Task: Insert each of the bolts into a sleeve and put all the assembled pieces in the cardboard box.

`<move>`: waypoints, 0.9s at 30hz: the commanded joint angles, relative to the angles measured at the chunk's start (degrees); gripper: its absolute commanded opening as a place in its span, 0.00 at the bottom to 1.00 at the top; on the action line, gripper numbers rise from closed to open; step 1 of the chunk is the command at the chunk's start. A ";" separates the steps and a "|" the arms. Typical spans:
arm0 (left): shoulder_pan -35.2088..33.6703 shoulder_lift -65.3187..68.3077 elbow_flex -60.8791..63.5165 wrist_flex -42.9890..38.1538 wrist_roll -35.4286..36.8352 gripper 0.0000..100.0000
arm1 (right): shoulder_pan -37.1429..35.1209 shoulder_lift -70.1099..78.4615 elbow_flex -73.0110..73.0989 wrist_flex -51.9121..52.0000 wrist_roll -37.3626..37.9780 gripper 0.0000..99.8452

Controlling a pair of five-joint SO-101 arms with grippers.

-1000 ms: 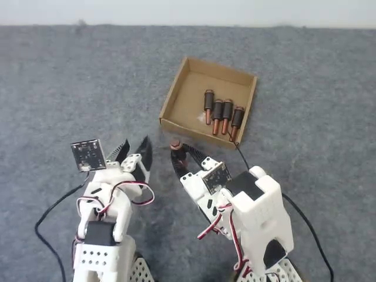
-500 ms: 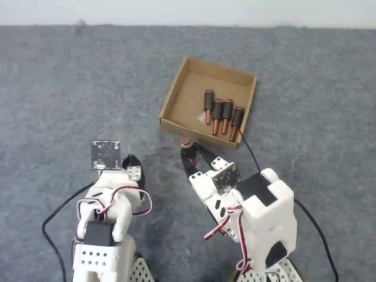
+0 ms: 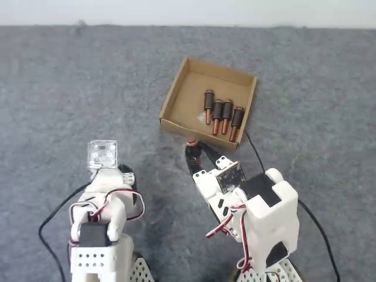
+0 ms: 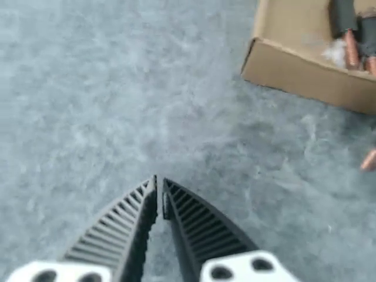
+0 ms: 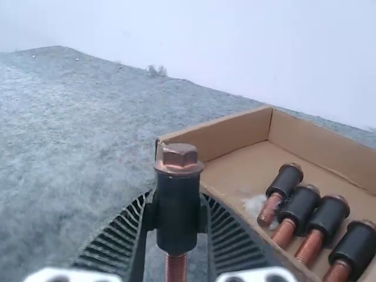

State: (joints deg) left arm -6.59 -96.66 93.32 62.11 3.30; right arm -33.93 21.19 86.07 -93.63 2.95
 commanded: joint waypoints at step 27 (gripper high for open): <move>1.05 -1.05 3.65 -0.26 -4.57 0.01 | 6.90 -53.14 7.47 52.88 0.88 0.01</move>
State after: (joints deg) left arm -5.71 -96.75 97.45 61.49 -1.10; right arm -28.92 -24.79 93.80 -45.80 2.95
